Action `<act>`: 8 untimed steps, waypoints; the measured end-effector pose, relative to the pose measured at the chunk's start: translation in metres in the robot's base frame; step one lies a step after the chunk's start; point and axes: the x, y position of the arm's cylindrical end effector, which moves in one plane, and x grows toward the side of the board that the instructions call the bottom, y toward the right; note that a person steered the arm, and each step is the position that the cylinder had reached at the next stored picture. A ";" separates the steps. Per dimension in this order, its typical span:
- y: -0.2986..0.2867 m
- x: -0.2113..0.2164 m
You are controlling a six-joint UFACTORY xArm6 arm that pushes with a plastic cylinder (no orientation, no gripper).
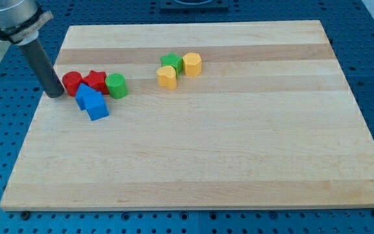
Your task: Separate the red star from green circle
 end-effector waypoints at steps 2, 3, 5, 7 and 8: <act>-0.004 -0.040; 0.001 -0.045; 0.041 -0.045; 0.072 -0.044; 0.082 -0.041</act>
